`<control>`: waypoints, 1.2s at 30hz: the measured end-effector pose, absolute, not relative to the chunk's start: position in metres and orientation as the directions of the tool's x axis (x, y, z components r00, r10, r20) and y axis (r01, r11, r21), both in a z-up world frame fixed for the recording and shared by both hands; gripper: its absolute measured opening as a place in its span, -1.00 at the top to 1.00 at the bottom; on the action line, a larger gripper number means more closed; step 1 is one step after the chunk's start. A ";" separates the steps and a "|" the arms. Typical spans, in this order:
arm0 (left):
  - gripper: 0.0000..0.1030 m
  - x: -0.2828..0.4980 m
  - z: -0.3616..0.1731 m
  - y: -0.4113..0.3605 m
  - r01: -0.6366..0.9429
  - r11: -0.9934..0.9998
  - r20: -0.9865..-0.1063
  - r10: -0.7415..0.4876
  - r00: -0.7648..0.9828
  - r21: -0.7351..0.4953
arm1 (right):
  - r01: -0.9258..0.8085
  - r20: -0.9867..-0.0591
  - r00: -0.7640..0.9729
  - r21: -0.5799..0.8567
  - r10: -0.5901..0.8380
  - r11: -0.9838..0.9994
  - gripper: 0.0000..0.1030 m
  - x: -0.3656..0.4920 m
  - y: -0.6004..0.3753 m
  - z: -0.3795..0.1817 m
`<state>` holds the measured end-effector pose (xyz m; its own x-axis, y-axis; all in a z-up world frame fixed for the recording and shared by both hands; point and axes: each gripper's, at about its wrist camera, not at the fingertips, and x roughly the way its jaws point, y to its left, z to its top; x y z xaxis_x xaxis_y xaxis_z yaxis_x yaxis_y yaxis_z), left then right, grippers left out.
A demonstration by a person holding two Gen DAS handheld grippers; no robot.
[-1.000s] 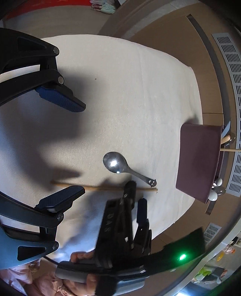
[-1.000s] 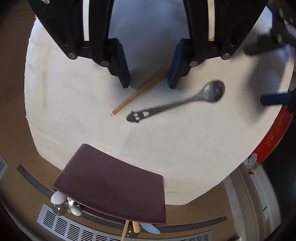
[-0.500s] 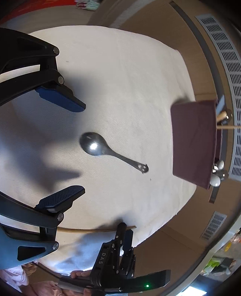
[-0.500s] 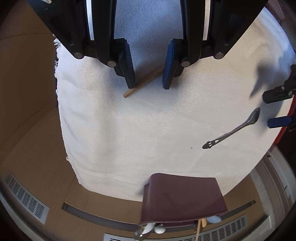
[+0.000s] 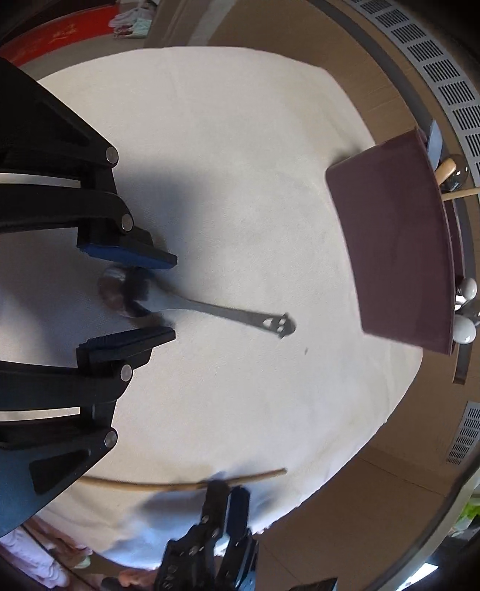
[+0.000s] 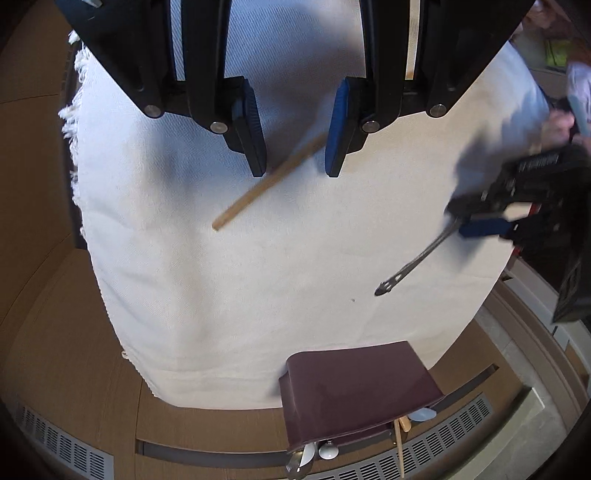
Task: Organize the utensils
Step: 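Grasp the smiley-handled metal spoon with the left tool while the right tool grasps the chopstick, then lift both utensils over the maroon caddy and open both tools to drop them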
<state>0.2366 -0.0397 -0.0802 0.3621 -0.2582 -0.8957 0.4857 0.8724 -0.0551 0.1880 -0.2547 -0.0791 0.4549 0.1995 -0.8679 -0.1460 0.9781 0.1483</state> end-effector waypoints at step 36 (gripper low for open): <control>0.85 0.248 -0.049 -0.058 0.410 0.892 -0.830 -0.367 0.420 -0.187 | -0.216 -0.831 0.517 0.104 0.203 0.971 0.73 0.200 -0.247 -0.068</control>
<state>0.2478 -0.0584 -0.0493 0.4205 -0.3675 -0.8295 0.4103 0.8925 -0.1874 0.2003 -0.2474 -0.0683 0.5174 0.2035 -0.8312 -0.2156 0.9710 0.1035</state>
